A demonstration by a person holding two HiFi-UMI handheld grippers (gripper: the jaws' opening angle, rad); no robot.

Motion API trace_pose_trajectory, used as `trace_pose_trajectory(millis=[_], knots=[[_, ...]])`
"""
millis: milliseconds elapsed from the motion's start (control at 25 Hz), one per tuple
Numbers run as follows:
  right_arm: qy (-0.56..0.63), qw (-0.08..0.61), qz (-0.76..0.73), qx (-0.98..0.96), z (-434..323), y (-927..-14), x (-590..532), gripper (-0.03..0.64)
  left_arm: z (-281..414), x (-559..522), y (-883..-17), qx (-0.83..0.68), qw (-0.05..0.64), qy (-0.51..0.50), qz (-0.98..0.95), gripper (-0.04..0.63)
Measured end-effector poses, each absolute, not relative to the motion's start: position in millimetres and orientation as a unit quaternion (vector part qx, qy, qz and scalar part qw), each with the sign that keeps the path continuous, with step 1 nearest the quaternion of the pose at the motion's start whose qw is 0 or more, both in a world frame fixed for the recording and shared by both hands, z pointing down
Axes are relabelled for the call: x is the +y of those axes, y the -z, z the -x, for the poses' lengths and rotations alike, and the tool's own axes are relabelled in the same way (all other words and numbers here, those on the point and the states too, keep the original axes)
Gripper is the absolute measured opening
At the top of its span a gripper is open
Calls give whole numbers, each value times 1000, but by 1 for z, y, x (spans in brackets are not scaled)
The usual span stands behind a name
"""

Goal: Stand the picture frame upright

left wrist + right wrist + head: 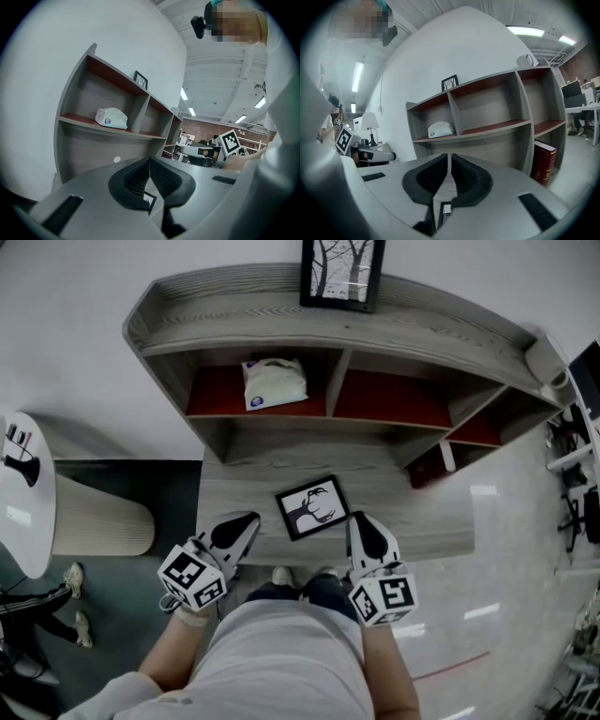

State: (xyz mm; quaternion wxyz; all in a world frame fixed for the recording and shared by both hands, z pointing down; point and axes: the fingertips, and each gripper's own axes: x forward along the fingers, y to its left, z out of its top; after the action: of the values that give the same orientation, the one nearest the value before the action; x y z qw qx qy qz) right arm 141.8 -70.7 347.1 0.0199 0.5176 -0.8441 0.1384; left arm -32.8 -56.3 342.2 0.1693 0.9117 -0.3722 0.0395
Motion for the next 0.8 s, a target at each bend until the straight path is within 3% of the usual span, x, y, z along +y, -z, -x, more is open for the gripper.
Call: trace_pose_trajectory(millis=[800], knots=[[-221, 152, -435, -860, -164, -470, -145, 21, 30, -71, -381, -505, 198, -76, -836, 17]])
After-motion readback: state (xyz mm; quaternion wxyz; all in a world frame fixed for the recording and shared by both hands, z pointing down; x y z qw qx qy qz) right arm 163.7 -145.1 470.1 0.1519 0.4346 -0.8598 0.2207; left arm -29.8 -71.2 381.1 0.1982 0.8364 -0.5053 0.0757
